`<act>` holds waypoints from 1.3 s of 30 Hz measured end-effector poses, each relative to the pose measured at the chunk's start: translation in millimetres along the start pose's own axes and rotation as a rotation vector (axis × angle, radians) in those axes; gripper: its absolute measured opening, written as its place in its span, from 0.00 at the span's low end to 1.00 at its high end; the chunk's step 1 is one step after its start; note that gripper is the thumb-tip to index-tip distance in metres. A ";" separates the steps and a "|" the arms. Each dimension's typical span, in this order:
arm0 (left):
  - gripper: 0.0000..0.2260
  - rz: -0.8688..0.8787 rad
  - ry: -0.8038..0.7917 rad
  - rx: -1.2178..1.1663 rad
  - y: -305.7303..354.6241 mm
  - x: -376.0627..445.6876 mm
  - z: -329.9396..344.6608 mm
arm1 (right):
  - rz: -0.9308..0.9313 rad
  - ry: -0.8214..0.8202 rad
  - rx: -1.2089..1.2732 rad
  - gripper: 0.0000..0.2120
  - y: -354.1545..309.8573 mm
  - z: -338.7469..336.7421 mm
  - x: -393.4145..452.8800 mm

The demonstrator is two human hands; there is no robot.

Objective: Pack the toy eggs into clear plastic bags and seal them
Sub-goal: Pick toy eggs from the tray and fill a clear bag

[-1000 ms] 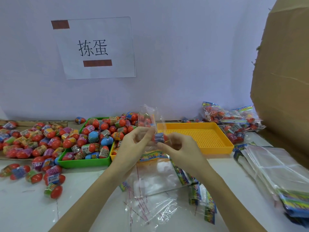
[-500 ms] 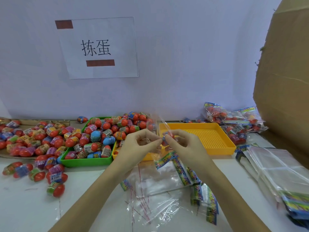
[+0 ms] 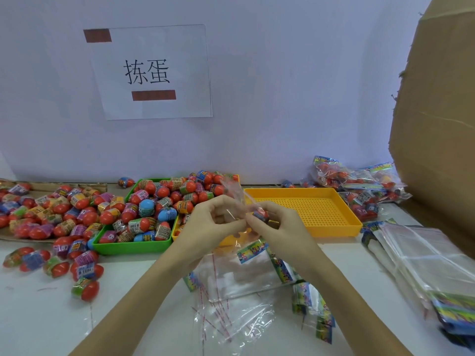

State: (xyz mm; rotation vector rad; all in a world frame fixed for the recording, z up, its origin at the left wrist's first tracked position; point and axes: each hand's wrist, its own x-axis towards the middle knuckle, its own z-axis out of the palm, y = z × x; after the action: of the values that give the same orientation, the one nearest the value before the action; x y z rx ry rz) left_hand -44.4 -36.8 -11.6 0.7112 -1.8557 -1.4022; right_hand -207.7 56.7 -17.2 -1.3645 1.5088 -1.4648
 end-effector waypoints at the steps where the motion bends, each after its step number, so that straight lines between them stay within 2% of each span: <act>1: 0.08 -0.015 0.004 -0.010 0.4 0.0 0.0 | 0.015 0.000 0.012 0.07 0.8 -1.6 0.6; 6: 0.02 0.001 0.044 -0.080 -0.6 2.0 1.0 | 0.068 0.019 -0.049 0.08 7.1 -4.3 2.5; 12: 0.05 0.265 0.292 0.242 -5.2 0.6 3.0 | -0.002 -0.005 -0.149 0.05 9.9 -7.2 3.8; 15: 0.04 0.361 0.319 0.356 -5.5 -0.1 3.7 | 0.044 -0.029 -0.206 0.06 11.9 -6.6 3.9; 19: 0.08 0.333 0.397 0.404 -5.9 3.0 -1.8 | 0.112 -0.039 -0.140 0.08 14.8 -4.6 4.2; 21: 0.07 0.314 0.452 0.599 -8.7 6.6 -14.0 | 0.098 0.003 -0.130 0.07 15.3 -3.8 4.7; 23: 0.06 0.258 0.386 0.850 -13.8 9.6 -27.0 | 0.082 0.064 -0.116 0.07 14.7 -4.3 4.7; 26: 0.12 0.119 0.194 1.003 -19.7 9.7 -34.3 | 0.092 0.077 -0.043 0.08 10.4 -6.8 3.9; 29: 0.16 0.099 0.170 1.007 -23.6 10.8 -33.7 | 0.126 0.072 -0.026 0.10 5.8 -7.7 3.3; 32: 0.14 0.089 0.187 1.000 -24.7 11.8 -35.1 | 0.147 0.062 -0.032 0.10 4.9 -6.3 2.8; 34: 0.14 0.147 0.210 0.989 -25.6 12.3 -33.7 | 0.148 0.059 -0.013 0.10 5.2 -6.1 3.1; 39: 0.11 0.310 0.464 0.601 -12.2 10.8 -21.9 | 0.134 0.019 -0.061 0.08 8.5 -7.4 3.7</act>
State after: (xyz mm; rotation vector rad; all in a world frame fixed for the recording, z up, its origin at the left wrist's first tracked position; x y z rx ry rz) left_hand -33.4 -61.1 -17.4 0.8954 -1.8949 -0.4213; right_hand -217.7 54.2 -23.2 -1.2617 1.6368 -1.3621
